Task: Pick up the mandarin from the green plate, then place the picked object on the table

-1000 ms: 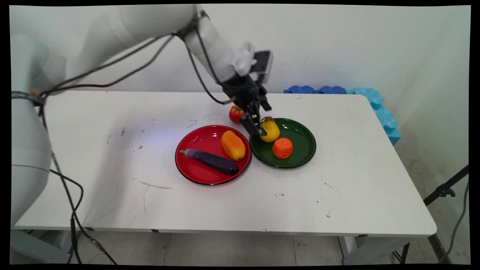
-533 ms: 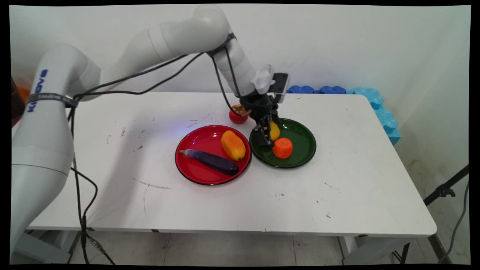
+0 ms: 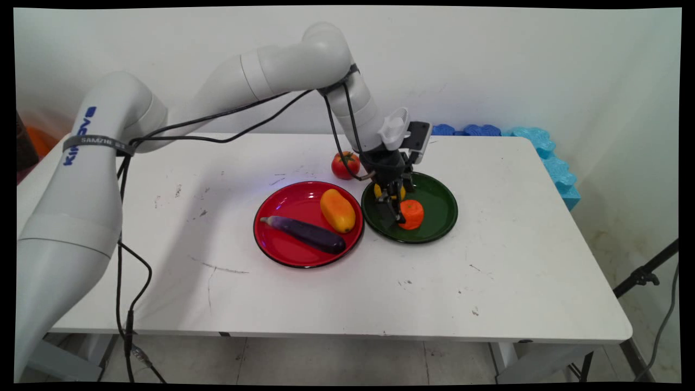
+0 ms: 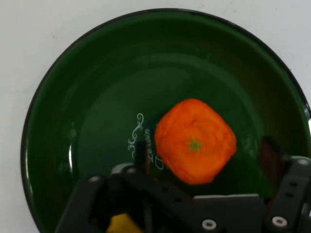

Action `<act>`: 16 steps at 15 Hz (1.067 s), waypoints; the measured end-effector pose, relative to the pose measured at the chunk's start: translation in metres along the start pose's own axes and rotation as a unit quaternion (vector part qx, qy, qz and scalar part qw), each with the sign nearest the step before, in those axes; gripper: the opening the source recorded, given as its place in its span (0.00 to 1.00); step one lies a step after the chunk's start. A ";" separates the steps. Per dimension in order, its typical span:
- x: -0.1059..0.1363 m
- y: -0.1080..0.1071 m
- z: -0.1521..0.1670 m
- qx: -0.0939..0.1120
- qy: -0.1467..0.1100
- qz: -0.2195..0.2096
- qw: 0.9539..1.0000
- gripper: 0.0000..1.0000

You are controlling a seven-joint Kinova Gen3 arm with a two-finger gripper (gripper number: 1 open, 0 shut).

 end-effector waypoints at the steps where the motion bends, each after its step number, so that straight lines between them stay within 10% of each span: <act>1: 0.000 0.000 0.002 0.000 0.000 0.001 1.000 0.00; 9: 0.002 0.006 0.004 0.005 0.010 -0.022 1.000 0.00; 16: 0.028 0.017 -0.064 0.050 0.034 -0.085 0.995 0.00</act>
